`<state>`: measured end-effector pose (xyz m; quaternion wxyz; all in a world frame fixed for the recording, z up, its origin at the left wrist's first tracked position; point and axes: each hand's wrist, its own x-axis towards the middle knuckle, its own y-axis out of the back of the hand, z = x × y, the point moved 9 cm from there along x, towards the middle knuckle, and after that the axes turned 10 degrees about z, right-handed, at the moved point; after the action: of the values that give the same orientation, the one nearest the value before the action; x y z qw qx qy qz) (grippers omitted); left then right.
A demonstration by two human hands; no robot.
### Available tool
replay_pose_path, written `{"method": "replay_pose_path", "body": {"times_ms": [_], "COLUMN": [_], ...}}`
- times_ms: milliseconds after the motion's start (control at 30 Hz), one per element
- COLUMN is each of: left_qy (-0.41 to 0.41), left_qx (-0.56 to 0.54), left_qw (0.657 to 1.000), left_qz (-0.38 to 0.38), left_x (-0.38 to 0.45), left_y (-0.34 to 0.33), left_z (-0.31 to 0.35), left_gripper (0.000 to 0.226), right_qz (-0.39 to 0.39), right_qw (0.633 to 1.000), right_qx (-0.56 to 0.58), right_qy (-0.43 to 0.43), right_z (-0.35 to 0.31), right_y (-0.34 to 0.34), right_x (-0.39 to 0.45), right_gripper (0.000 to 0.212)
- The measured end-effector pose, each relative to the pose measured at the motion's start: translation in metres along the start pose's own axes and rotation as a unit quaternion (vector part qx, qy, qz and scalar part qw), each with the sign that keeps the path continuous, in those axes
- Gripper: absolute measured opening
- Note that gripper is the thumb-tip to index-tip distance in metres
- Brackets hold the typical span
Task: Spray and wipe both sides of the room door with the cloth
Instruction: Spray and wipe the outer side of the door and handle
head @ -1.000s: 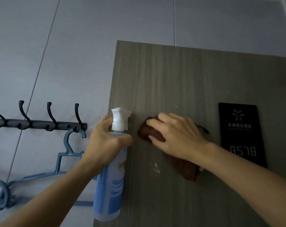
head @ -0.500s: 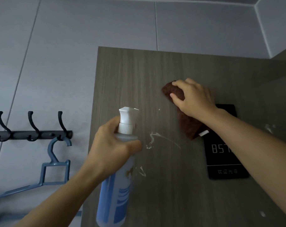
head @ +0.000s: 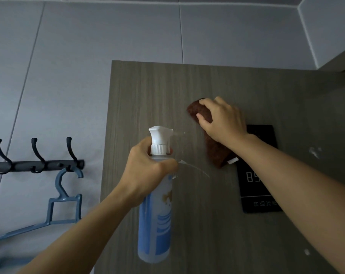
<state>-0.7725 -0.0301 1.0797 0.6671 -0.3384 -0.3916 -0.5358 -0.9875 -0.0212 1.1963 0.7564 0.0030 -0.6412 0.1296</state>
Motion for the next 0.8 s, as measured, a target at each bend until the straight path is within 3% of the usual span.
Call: {"method": "replay_pose_path", "body": {"times_ms": [233,467,633,800], "left_qy": [-0.008,0.012,0.044,0.073], "left_qx": [-0.033,-0.030,-0.023,-0.037], "left_qw": [0.999,0.999,0.999,0.996], "left_qz": [0.016,-0.026,-0.021,-0.035], "left_x": [-0.002,-0.003,0.004,0.010], "left_y": [0.004,0.005,0.040,0.067], "left_z": [0.006,-0.008,-0.026,-0.041], "left_gripper": [0.038,0.035,0.047,0.043], "right_qz": [0.008,0.004,-0.022,-0.052], "right_qw": [1.000,1.000,0.999,0.997], "right_qx": [-0.003,-0.010,-0.025,-0.035], "right_qy": [0.002,0.004,0.002,0.038], "right_z": [0.001,0.002,-0.002,-0.011], "right_y": [-0.001,-0.002,-0.005,-0.004], "right_x": [-0.001,-0.001,-0.005,-0.016], "right_gripper": [0.043,0.044,0.050,0.053]}}
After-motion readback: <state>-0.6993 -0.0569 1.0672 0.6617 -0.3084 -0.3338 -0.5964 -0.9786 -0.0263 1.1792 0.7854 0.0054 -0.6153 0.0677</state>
